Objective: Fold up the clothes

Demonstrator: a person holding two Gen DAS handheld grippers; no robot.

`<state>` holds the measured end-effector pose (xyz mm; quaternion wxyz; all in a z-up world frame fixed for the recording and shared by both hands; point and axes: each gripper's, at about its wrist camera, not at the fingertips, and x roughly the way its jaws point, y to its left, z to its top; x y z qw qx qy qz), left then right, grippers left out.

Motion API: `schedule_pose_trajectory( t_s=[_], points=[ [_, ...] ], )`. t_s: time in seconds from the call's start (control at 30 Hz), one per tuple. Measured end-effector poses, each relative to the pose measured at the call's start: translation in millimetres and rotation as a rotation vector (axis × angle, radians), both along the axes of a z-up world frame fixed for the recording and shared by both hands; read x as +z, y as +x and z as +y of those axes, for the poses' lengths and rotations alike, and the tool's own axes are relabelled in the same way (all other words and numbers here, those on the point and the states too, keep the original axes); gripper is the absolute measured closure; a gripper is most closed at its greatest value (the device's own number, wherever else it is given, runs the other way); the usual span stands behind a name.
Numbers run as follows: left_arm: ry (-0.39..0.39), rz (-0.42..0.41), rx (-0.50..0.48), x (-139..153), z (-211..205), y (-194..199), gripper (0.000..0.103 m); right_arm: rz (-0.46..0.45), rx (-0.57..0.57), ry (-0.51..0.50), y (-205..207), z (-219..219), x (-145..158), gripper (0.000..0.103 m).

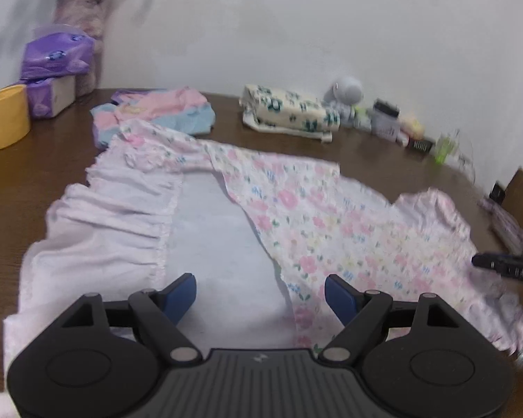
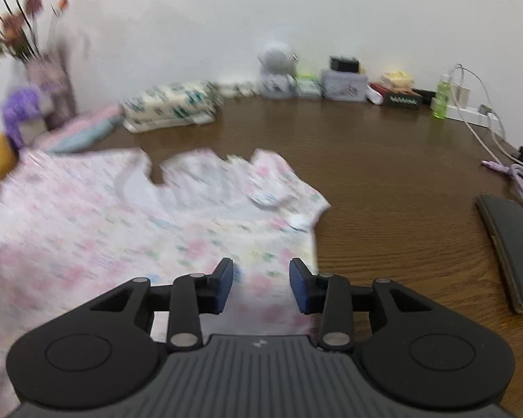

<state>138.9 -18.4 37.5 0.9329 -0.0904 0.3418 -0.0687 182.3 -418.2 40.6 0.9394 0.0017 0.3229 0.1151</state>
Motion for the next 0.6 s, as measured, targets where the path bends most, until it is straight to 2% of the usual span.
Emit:
schedule_pose_trajectory(
  t_s=[0.17, 0.3, 0.47, 0.6],
  points=[
    [0.016, -0.054, -0.005, 13.7, 5.9, -21.3, 0.023, -0.054, 0.134, 0.008, -28.9, 29.3, 16.0, 0.066],
    [0.039, -0.058, -0.016, 13.2, 5.7, -33.7, 0.023, -0.038, 0.187, -0.036, -30.3, 57.2, 8.0, 0.066],
    [0.063, -0.054, -0.009, 7.4, 12.6, -44.5, 0.023, 0.003, 0.197, -0.080, -27.6, 75.5, -6.6, 0.066],
    [0.052, -0.039, -0.004, 1.0, 19.6, -49.0, 0.023, 0.012, 0.170, -0.092, -31.1, 76.1, -12.3, 0.066]
  ],
)
